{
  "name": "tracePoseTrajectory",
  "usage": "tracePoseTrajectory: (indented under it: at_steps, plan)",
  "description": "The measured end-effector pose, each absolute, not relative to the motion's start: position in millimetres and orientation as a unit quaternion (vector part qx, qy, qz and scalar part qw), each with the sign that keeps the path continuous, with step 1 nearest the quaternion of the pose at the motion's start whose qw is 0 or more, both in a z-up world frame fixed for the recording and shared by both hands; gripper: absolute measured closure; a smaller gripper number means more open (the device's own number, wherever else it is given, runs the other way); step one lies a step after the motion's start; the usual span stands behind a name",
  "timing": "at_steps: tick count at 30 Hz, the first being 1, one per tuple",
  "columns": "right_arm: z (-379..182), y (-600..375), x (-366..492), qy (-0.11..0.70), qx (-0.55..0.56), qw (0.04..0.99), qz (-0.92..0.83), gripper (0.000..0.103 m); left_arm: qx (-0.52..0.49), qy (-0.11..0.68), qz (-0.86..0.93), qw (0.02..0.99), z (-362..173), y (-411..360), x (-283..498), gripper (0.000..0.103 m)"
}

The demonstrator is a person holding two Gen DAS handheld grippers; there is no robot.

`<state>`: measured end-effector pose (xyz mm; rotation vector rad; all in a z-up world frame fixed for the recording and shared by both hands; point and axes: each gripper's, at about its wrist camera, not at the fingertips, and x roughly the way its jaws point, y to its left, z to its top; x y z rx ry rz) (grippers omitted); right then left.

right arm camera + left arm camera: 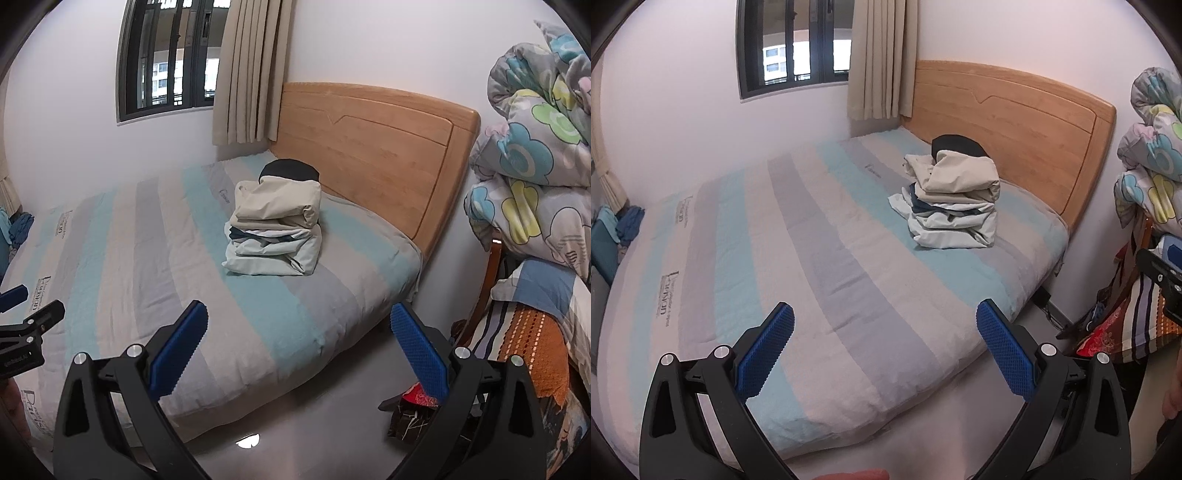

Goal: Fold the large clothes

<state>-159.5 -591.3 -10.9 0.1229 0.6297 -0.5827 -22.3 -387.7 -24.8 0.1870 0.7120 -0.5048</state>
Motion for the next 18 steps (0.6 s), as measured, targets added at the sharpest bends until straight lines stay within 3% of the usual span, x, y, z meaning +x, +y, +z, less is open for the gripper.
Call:
tracePoseTrajectory:
  at_steps: [18]
  plan:
    - [-13.1, -596.6, -154.5, 0.308, 0.06, 0.907, -0.282, 0.007, 0.085, 0.343, -0.246, 0.903, -21.9, -385.2, -17.2, 0.006]
